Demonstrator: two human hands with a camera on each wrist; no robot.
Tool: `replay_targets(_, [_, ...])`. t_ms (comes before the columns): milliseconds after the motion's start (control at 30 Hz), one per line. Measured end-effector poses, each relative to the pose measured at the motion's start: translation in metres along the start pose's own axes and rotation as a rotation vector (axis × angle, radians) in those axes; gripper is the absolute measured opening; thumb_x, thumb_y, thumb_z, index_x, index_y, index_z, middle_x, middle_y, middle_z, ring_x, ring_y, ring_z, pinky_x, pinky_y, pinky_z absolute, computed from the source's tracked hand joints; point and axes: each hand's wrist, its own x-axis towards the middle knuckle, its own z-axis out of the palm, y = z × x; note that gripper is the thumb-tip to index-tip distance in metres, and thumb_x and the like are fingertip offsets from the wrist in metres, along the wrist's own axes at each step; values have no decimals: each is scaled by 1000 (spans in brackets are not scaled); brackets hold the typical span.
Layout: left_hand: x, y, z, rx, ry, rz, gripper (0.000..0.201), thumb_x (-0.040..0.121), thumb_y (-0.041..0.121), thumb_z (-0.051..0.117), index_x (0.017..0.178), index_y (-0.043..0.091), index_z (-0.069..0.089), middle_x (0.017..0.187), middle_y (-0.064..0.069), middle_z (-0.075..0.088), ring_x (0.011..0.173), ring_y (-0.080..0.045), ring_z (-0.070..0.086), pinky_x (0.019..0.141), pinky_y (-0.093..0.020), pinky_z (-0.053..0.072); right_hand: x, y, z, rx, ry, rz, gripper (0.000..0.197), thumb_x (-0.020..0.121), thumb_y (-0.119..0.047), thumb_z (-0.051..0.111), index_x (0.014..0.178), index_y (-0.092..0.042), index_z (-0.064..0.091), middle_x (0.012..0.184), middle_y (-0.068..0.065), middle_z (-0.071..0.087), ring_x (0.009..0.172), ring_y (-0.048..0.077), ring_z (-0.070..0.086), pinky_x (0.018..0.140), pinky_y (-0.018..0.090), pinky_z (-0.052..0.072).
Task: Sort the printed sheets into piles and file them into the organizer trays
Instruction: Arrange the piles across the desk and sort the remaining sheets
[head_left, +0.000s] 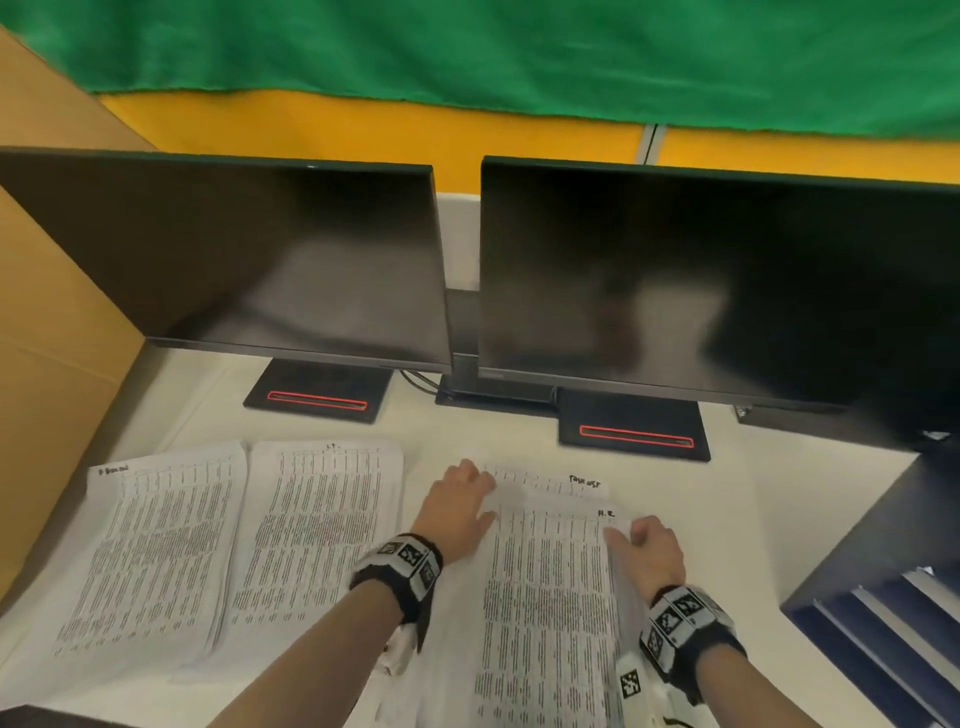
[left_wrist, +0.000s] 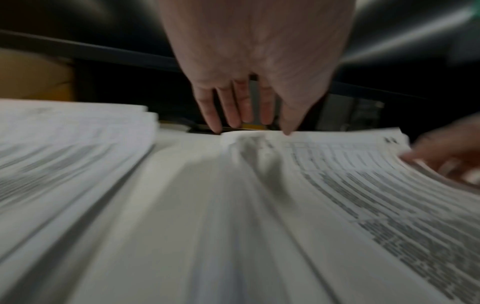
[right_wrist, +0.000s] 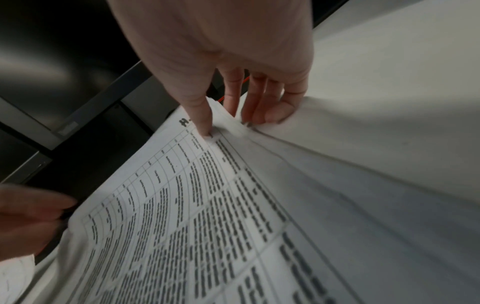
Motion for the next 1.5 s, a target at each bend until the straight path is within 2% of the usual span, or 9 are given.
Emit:
replay_targets(167, [18,13,1,130,-125,33,19,88,27,50,106,19,53,108,-1,54,97,-19,49,89,-33,37,1,-2,1,128,7,-58,28,81,-27,71,70,-12,50,68,0,53,65,18,49,64,29,42])
replay_targets(300, [19,10,-9,42,-106,19,3,89,23,51,90,21,51,89,8,53,82,-14,48,79,-28,33,3,-2,-3,96,0,-155,26,79,-22,73,62,-15,55,64,0,57,63,17,52,60,26,41])
replay_targets(433, [15,-5,-13,-80,-135,-45,14,85,26,60,97,22,56,93,10,57,84,-9,50,84,-28,41,5,-2,-5,40,-26,-203,14,84,-16,67,72,-9,64,64,2,54,64,19,51,66,26,41])
replay_targets(567, [14,-19,-14,-124,-203,-92,21,80,18,62,100,22,57,97,10,55,88,-9,52,87,-28,44,6,-5,-11,6,-77,-301,20,88,-8,59,94,-27,54,61,2,55,59,17,48,64,28,43])
replay_targets(667, [12,-25,-14,-118,-237,-119,28,81,7,57,103,24,56,102,4,54,91,-14,55,85,-28,48,4,2,-20,-3,-84,-327,13,92,-9,52,84,-20,53,76,9,68,70,22,61,65,28,46])
replay_targets(800, [13,-34,-12,-59,-232,-118,38,79,-4,50,96,30,52,98,5,51,85,-13,53,81,-28,51,-7,13,-30,63,-108,-375,20,89,-6,57,74,-20,57,83,-3,69,83,11,64,74,23,50])
replay_targets(933, [15,-37,-12,-70,-241,-142,33,76,1,56,93,29,49,95,4,51,80,-14,54,76,-28,52,-15,17,-24,104,-149,-369,17,88,-9,62,76,-22,59,84,-6,70,83,9,65,76,24,52])
replay_targets(1200, [12,-30,-9,-60,-243,-127,24,76,22,69,87,25,48,90,5,41,75,-15,48,69,-26,42,-14,13,-9,146,-223,-230,21,95,-9,48,114,-15,53,109,5,65,100,22,63,92,38,50])
replay_targets(1500, [11,-28,-13,-17,-160,-37,9,84,19,60,82,18,51,82,3,52,78,-16,47,70,-24,35,-15,3,-14,83,-340,-124,41,90,-2,51,126,-15,38,107,4,59,94,19,59,72,22,47])
